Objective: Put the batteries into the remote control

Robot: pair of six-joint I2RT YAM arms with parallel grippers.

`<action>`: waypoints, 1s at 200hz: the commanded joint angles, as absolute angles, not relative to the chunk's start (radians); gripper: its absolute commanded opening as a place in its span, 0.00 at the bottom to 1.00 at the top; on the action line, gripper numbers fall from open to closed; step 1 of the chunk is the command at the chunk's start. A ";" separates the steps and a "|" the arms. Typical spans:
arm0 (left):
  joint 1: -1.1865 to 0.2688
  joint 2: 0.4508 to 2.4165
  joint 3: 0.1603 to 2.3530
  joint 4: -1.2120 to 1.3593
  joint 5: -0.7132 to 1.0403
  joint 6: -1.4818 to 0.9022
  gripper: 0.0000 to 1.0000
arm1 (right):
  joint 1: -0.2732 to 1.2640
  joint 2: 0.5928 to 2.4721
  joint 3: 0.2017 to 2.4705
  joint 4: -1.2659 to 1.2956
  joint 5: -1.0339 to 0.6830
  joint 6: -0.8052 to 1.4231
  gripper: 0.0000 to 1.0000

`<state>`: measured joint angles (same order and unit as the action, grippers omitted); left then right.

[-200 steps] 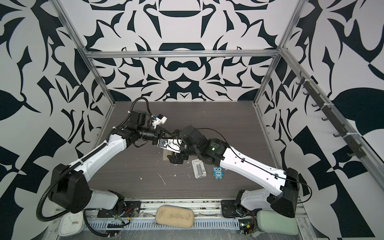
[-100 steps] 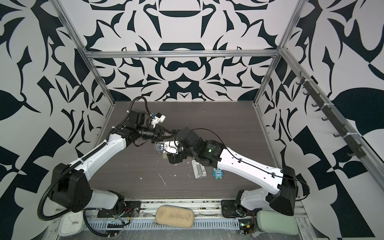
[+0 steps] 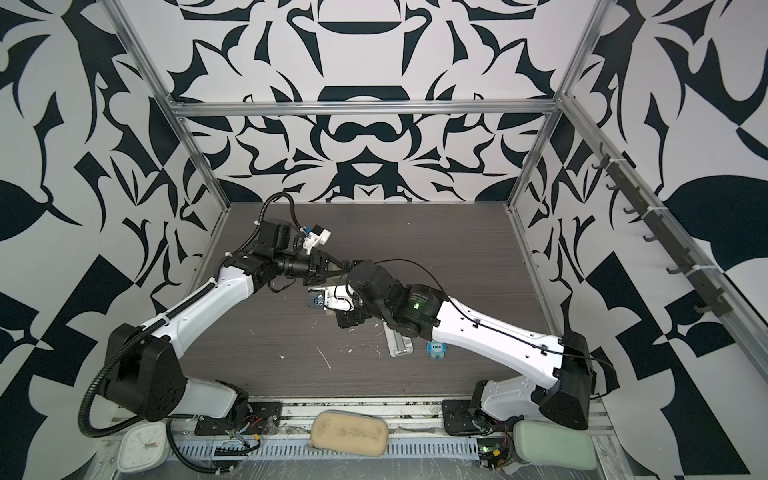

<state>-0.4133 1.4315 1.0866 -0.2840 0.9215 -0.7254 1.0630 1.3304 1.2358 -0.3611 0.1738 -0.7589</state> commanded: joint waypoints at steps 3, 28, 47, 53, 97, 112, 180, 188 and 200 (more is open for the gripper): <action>-0.440 1.423 1.086 -0.374 1.016 -0.715 0.00 | 1.034 1.331 1.255 -0.179 0.351 -0.743 1.00; -0.438 1.422 1.086 -0.385 1.006 -0.708 0.00 | 1.034 1.326 1.252 -0.175 0.365 -0.739 1.00; -0.434 1.422 1.089 -0.393 1.002 -0.703 0.00 | 1.034 1.320 1.245 -0.167 0.379 -0.744 1.00; -0.433 1.422 1.088 -0.393 1.001 -0.703 0.00 | 1.034 1.318 1.243 -0.163 0.384 -0.745 1.00; -0.431 1.421 1.089 -0.404 0.999 -0.695 0.00 | 1.035 1.318 1.236 -0.150 0.418 -0.759 1.00; -0.430 1.420 1.089 -0.408 0.996 -0.692 0.00 | 1.040 1.319 1.235 -0.144 0.431 -0.773 1.00; -0.424 1.420 1.089 -0.417 0.983 -0.687 0.00 | 1.059 1.325 1.230 -0.127 0.454 -0.802 1.00; -0.423 1.422 1.089 -0.419 0.984 -0.686 0.00 | 1.059 1.323 1.230 -0.126 0.454 -0.802 1.00; -0.421 1.421 1.090 -0.419 0.983 -0.685 0.00 | 1.060 1.322 1.229 -0.127 0.454 -0.803 1.00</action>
<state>-0.4034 1.4315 1.0882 -0.2928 0.8783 -0.7124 1.0927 1.3304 1.2064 -0.3096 0.2710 -0.7769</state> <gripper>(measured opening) 0.230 0.997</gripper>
